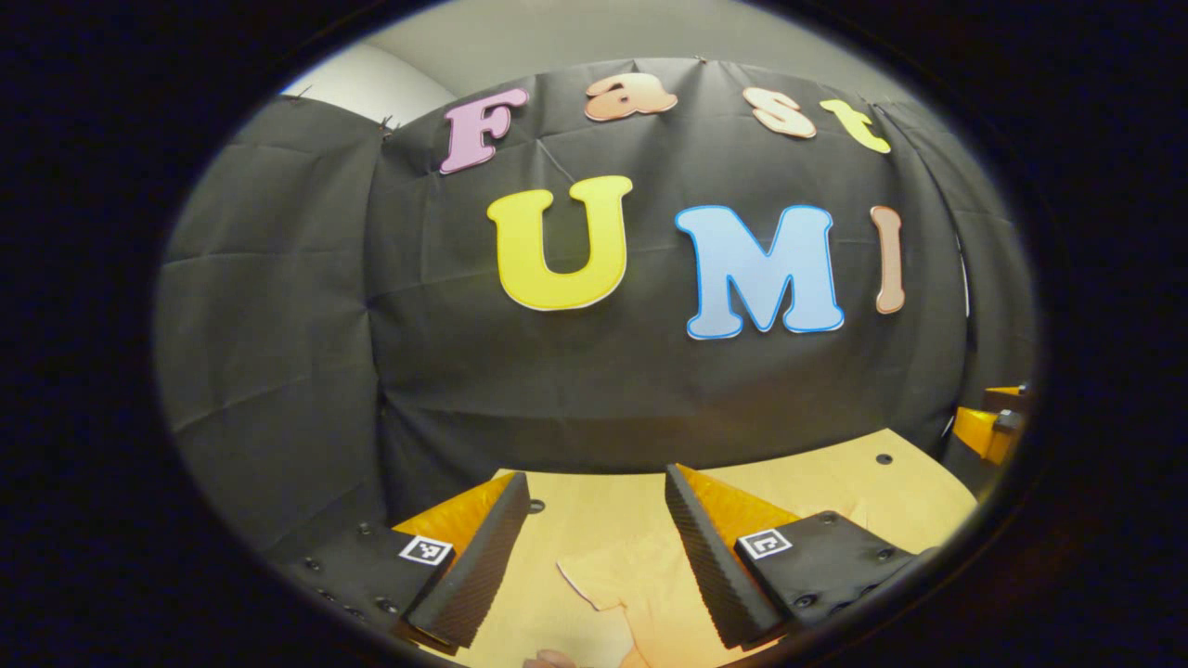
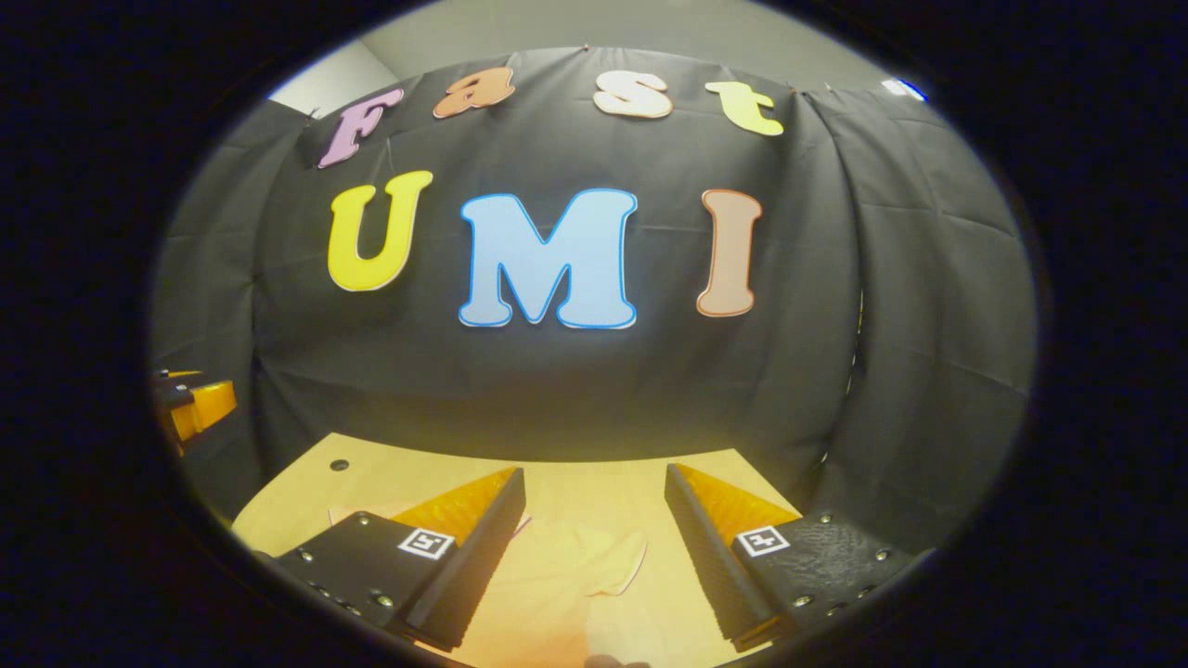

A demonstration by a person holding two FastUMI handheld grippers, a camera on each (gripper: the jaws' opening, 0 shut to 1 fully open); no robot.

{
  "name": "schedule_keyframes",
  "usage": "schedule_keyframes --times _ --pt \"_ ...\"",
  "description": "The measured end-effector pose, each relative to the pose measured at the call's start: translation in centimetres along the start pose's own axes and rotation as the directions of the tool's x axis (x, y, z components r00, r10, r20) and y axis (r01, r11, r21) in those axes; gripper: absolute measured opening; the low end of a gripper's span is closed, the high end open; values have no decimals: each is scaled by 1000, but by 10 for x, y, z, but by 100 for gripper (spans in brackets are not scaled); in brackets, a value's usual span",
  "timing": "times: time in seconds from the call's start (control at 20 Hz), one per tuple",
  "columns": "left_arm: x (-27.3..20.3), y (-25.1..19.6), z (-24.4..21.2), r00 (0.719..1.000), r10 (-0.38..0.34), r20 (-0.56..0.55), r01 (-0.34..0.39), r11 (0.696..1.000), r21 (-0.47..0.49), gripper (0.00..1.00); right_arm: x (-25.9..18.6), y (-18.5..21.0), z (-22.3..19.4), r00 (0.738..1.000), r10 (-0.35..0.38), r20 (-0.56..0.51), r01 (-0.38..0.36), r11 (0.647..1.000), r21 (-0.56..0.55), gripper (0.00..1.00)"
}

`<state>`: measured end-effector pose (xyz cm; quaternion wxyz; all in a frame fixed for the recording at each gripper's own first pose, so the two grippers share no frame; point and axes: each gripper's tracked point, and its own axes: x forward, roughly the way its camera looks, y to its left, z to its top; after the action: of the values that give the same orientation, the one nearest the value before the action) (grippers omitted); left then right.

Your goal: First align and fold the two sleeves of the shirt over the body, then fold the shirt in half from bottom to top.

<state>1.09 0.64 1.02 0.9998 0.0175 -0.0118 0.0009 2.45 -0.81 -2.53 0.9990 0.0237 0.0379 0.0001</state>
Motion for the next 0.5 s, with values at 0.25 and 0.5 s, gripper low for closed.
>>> schedule_keyframes --times 0.25,0.5 --pt "-3 -1 4 1000 2 9 -2 1000 11 97 33 -7 -47 994 -7 -113 6 1000 -3 95" --pt "-5 5 4 1000 26 0 -26 1000 10 97 73 -9 -101 966 10 -257 -9 1000 6 95"
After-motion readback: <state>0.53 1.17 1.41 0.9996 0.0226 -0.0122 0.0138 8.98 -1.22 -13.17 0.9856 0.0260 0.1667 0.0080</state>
